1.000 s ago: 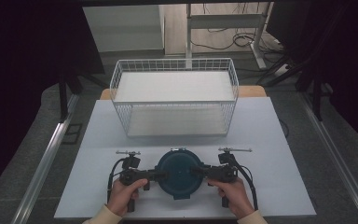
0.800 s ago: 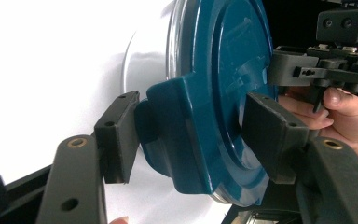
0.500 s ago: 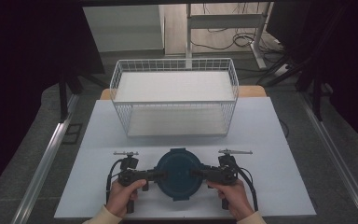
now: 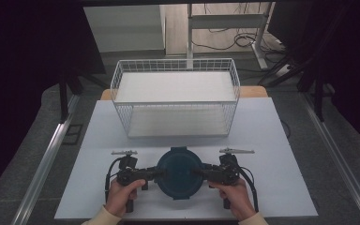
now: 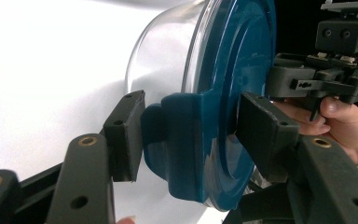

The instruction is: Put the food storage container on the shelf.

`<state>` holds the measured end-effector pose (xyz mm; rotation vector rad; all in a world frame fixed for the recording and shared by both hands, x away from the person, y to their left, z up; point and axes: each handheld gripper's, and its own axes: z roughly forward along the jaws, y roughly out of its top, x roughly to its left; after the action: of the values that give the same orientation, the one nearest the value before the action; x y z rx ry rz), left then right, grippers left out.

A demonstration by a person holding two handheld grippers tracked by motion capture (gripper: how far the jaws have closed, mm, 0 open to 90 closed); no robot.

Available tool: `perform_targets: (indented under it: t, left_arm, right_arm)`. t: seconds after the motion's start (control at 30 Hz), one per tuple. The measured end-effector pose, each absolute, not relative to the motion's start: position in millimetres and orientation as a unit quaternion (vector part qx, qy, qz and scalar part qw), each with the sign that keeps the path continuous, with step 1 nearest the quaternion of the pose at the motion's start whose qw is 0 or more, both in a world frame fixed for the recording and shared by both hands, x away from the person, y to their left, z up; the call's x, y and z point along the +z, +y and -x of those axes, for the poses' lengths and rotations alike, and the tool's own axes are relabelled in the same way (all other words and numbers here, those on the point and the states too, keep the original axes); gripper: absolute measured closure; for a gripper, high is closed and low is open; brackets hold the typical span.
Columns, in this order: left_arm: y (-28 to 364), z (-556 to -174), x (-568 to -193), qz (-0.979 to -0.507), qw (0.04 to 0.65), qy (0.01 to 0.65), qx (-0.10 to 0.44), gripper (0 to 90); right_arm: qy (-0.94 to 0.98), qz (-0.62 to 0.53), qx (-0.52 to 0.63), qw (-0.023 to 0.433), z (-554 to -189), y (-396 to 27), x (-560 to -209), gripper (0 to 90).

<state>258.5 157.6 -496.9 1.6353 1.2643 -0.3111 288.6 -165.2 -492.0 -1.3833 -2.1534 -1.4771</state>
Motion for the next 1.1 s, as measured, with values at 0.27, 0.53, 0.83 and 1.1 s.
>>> perform_targets:
  t: [0.27, 0.53, 0.83, 1.1]
  left_arm:
    - [157, -264, -483, -0.681, 0.51, 0.513, -0.116, 43.7]
    - [155, -276, -473, -0.685, 0.511, 0.506, -0.116, 44.1]
    - [156, -289, -451, -0.685, 0.522, 0.497, -0.107, 44.5]
    - [157, -298, -417, -0.689, 0.533, 0.484, -0.09, 44.7]
  right_arm:
    - [-0.729, 0.451, -0.509, 0.074, -293, -166, -476, 37.3]
    - [-0.73, 0.446, -0.513, 0.067, -302, -168, -466, 37.4]
    - [-0.727, 0.444, -0.521, 0.055, -316, -168, -444, 37.5]
    - [-0.724, 0.433, -0.535, 0.041, -324, -167, -411, 37.6]
